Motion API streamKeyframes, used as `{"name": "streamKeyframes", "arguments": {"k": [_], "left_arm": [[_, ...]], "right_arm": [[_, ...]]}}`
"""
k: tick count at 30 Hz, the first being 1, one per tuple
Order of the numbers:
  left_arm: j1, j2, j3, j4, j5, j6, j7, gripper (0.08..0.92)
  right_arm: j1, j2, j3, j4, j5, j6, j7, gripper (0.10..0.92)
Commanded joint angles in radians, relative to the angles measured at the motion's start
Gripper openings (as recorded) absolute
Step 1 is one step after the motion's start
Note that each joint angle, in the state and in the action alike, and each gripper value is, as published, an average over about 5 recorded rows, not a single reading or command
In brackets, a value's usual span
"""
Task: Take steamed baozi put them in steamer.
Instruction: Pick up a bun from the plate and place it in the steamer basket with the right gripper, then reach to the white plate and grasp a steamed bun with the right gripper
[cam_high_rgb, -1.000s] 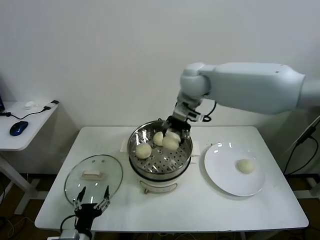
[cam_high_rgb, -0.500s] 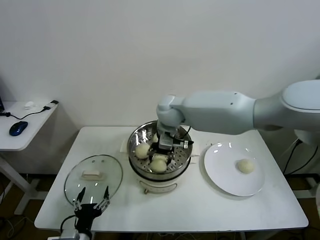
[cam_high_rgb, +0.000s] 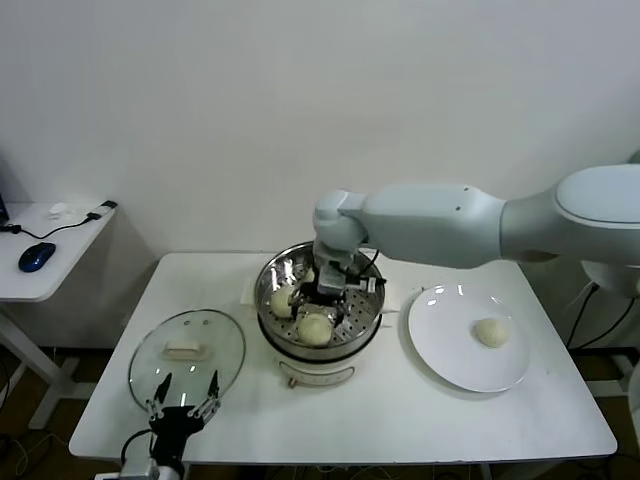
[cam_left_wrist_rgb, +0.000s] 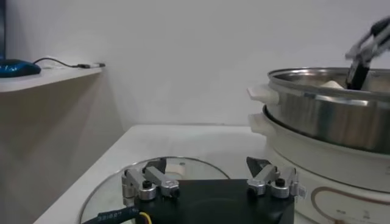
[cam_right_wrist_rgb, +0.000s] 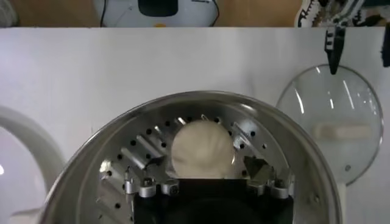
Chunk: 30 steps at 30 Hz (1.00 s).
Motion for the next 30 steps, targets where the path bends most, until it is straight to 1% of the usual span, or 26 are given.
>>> {"name": "streamKeyframes", "arguments": {"k": [1, 3, 5, 7, 11, 13, 16, 22, 26, 30], "left_arm": [[0.001, 0.002, 0.001, -0.001, 0.001, -0.001, 0.001, 0.823], [0.002, 0.003, 0.003, -0.003, 0.001, -0.002, 0.001, 0.823], [0.002, 0.003, 0.004, -0.005, 0.001, -0.003, 0.001, 0.823], [0.001, 0.004, 0.006, -0.006, 0.0, -0.004, 0.001, 0.823], [-0.001, 0.004, 0.006, -0.007, -0.002, -0.003, 0.002, 0.823], [-0.001, 0.005, 0.005, -0.006, -0.003, -0.003, 0.003, 0.823], [0.002, 0.005, 0.002, -0.008, -0.002, -0.003, 0.004, 0.823], [0.021, 0.001, 0.001, -0.015, 0.011, -0.004, 0.008, 0.823], [0.036, -0.006, -0.002, -0.017, 0.018, -0.008, 0.008, 0.823], [0.047, -0.01, -0.004, -0.015, 0.025, -0.012, 0.006, 0.823]], "right_arm": [[0.261, -0.134, -0.158, -0.035, 0.337, -0.002, -0.108, 0.823], [0.33, -0.196, -0.236, -0.057, 0.416, -0.044, -0.128, 0.823], [0.385, -0.283, -0.314, -0.068, 0.453, -0.149, -0.135, 0.823], [0.412, -0.373, -0.381, -0.057, 0.452, -0.275, -0.125, 0.823], [0.359, -0.559, -0.443, -0.034, 0.42, -0.463, -0.1, 0.823], [0.263, -0.639, -0.405, -0.052, 0.367, -0.511, -0.083, 0.823], [0.098, -0.706, -0.292, -0.103, 0.273, -0.54, -0.061, 0.823], [-0.24, -0.726, 0.02, -0.247, 0.142, -0.545, -0.042, 0.823], [-0.4, -0.687, 0.16, -0.322, 0.076, -0.547, -0.01, 0.823], [-0.496, -0.63, 0.23, -0.375, 0.036, -0.555, 0.008, 0.823]]}}
